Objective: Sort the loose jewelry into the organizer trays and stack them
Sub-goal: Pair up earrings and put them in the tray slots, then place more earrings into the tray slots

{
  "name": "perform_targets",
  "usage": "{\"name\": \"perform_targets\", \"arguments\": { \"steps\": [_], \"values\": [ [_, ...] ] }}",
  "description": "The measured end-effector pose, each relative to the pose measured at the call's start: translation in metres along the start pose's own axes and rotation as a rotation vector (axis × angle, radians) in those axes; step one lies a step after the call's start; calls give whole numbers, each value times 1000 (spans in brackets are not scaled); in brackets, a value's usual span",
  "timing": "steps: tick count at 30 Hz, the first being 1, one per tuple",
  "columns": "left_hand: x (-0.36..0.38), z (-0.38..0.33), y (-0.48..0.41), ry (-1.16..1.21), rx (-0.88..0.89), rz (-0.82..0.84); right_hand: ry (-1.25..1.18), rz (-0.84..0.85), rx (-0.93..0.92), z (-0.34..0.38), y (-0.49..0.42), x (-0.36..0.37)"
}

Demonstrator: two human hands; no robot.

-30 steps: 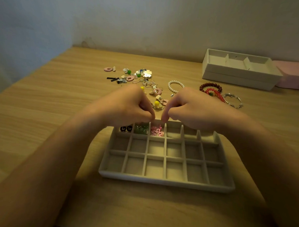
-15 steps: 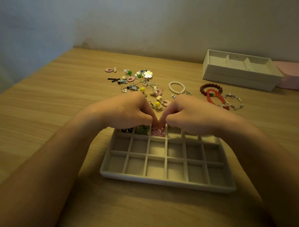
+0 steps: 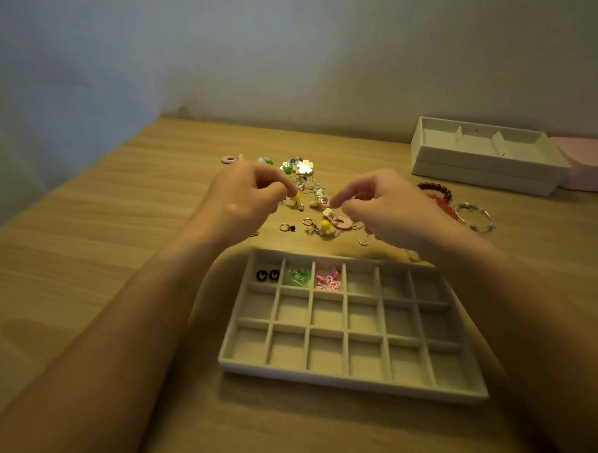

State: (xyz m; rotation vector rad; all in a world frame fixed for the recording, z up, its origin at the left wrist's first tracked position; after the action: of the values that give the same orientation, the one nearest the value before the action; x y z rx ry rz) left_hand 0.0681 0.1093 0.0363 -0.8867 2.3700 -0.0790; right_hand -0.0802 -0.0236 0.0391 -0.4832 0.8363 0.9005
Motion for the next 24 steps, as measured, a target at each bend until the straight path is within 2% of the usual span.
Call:
{"name": "perform_targets", "arguments": {
  "steps": [6,14,17,19,24],
  "values": [
    [11,20,-5,53,-21,-100,280,79,-35,4,-32,17],
    [9,17,-5,76,3,-135,296,74,-26,-2,-39,17],
    [12,15,-5,100,29,-109,135,4,-7,-2,-28,3],
    [15,9,-2,141,62,-59,-105,-17,37,-2,-18,-7],
    [24,-15,10,326,167,137,-636,66,84,0,11,-14]
  ]
}}
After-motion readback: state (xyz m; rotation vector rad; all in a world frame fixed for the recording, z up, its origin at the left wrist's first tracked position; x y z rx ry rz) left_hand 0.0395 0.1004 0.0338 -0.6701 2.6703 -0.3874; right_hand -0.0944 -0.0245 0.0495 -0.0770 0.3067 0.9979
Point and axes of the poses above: each hand's wrist, its own y-axis away from the middle knuckle, its own x-axis out of the palm, z = x × y, the point moved 3 cm from there along -y, towards the middle knuckle, and after that the axes turned 8 degrees about y, right-handed, at the moved point
